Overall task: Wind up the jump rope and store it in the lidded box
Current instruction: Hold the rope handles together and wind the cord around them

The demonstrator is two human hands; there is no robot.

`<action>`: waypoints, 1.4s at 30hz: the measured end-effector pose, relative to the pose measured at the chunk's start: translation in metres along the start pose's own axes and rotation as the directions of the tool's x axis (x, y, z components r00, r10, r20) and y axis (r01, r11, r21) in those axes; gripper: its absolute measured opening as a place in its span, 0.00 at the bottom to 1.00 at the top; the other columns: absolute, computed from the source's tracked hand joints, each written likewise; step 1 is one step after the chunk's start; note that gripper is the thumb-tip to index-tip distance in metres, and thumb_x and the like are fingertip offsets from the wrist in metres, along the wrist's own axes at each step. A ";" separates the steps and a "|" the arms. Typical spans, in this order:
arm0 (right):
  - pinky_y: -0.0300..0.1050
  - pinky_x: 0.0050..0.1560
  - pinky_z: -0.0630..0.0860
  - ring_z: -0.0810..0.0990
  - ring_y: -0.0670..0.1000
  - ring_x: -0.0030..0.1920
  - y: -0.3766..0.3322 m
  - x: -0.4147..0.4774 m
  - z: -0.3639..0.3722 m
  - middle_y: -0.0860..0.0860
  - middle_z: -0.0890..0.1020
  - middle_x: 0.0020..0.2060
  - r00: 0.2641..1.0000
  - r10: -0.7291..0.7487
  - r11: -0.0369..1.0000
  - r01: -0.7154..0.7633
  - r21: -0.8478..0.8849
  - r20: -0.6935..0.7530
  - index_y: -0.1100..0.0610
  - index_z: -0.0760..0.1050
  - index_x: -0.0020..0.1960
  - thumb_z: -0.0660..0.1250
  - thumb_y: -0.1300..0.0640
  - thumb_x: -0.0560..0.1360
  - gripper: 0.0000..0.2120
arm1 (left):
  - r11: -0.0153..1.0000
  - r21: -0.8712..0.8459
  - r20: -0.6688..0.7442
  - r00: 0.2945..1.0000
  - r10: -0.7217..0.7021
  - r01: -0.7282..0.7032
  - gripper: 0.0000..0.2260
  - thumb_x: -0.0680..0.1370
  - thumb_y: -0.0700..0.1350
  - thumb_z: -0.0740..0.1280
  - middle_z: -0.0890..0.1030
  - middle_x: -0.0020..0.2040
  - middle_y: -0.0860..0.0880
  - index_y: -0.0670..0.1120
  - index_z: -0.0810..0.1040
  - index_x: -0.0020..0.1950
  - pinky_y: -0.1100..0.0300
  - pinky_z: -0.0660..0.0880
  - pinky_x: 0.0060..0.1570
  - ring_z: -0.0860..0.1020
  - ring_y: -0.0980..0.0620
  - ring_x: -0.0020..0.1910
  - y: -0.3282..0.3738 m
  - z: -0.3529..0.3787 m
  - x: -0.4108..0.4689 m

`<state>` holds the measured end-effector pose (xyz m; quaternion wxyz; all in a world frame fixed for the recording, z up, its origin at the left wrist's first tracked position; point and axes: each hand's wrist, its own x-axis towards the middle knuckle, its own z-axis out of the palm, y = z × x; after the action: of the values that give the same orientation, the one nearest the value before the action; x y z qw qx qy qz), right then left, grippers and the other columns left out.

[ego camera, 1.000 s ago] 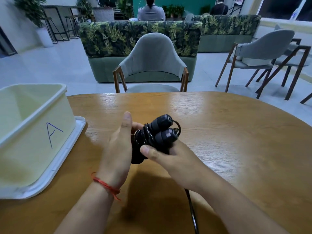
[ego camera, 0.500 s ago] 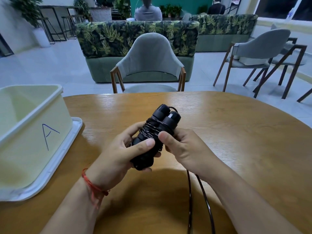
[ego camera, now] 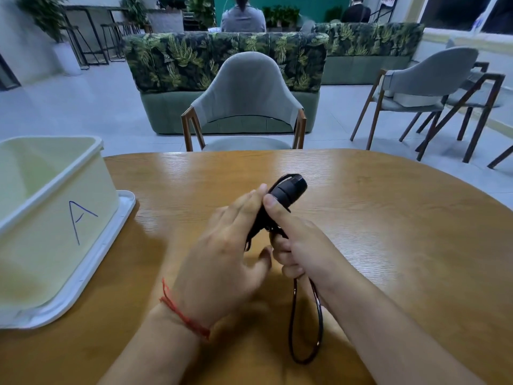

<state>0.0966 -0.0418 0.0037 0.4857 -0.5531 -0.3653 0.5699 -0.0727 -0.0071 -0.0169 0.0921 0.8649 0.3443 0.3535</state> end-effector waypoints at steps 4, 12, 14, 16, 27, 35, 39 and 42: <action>0.39 0.26 0.52 0.57 0.45 0.28 0.000 0.002 -0.006 0.47 0.62 0.31 0.998 -0.035 0.991 0.028 0.135 0.051 0.48 0.87 0.47 0.70 0.28 0.76 0.23 | 0.774 -0.538 0.101 0.937 -0.334 0.334 0.32 0.79 0.57 0.70 0.82 0.72 0.59 0.61 0.67 0.83 0.61 0.77 0.68 0.80 0.60 0.71 -0.004 -0.011 0.002; 0.36 0.27 0.58 0.61 0.43 0.28 0.005 0.002 -0.008 0.47 0.66 0.32 0.968 -0.134 0.980 0.098 0.172 0.212 0.55 0.80 0.58 0.69 0.33 0.79 0.25 | 0.031 -0.699 0.617 0.624 -0.481 0.715 0.27 0.78 0.62 0.73 0.87 0.50 0.43 0.43 0.84 0.68 0.56 0.83 0.31 0.85 0.46 0.42 -0.009 -0.032 0.018; 0.36 0.27 0.60 0.62 0.42 0.27 0.006 0.002 -0.007 0.46 0.68 0.32 0.961 -0.171 0.974 0.133 0.181 0.217 0.55 0.82 0.57 0.69 0.34 0.80 0.24 | -0.024 -0.605 0.738 0.548 -0.393 0.796 0.29 0.78 0.68 0.68 0.86 0.46 0.43 0.45 0.85 0.63 0.59 0.82 0.26 0.85 0.46 0.37 -0.005 -0.036 0.017; 0.36 0.27 0.60 0.63 0.42 0.27 0.006 0.002 -0.006 0.45 0.68 0.32 0.950 -0.232 0.966 0.200 0.163 0.207 0.46 0.86 0.51 0.68 0.36 0.81 0.16 | 0.025 -0.555 0.757 0.517 -0.398 0.832 0.31 0.76 0.71 0.65 0.82 0.42 0.43 0.44 0.83 0.61 0.62 0.77 0.21 0.82 0.49 0.31 -0.003 -0.036 0.016; 0.42 0.31 0.57 0.60 0.45 0.30 0.007 -0.001 -0.004 0.47 0.64 0.35 0.907 -0.369 0.929 0.353 0.114 0.204 0.36 0.84 0.47 0.71 0.37 0.78 0.06 | -0.076 -0.702 0.644 0.585 -0.493 0.708 0.23 0.82 0.54 0.67 0.88 0.46 0.40 0.37 0.82 0.67 0.60 0.86 0.33 0.88 0.49 0.39 -0.007 -0.037 0.022; 0.35 0.30 0.62 0.64 0.41 0.29 0.011 -0.001 -0.007 0.51 0.62 0.37 0.895 -0.290 0.953 0.236 0.191 0.340 0.44 0.87 0.54 0.78 0.29 0.70 0.22 | -0.231 -0.733 0.662 0.595 -0.455 0.640 0.21 0.73 0.56 0.72 0.89 0.48 0.41 0.41 0.89 0.56 0.57 0.87 0.33 0.89 0.48 0.38 -0.001 -0.039 0.021; 0.37 0.30 0.61 0.64 0.43 0.30 0.007 -0.001 -0.010 0.47 0.68 0.36 0.917 -0.254 0.967 0.232 0.107 0.307 0.44 0.86 0.55 0.74 0.29 0.74 0.21 | -0.122 -0.792 0.578 0.671 -0.465 0.598 0.15 0.76 0.53 0.73 0.90 0.46 0.45 0.44 0.93 0.49 0.61 0.85 0.35 0.88 0.55 0.40 0.001 -0.037 0.019; 0.41 0.30 0.60 0.63 0.45 0.29 0.004 -0.002 -0.006 0.48 0.70 0.34 0.958 -0.208 0.977 0.214 -0.012 0.200 0.50 0.83 0.61 0.66 0.33 0.81 0.22 | 0.026 -0.864 0.427 0.760 -0.490 0.503 0.17 0.77 0.47 0.78 0.90 0.50 0.43 0.39 0.85 0.61 0.59 0.86 0.42 0.88 0.51 0.45 -0.005 -0.034 0.020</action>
<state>0.1020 -0.0453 -0.0008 0.4957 -0.4597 -0.4779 0.5608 -0.0882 0.0068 0.0168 0.7141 0.4461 0.3319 0.4253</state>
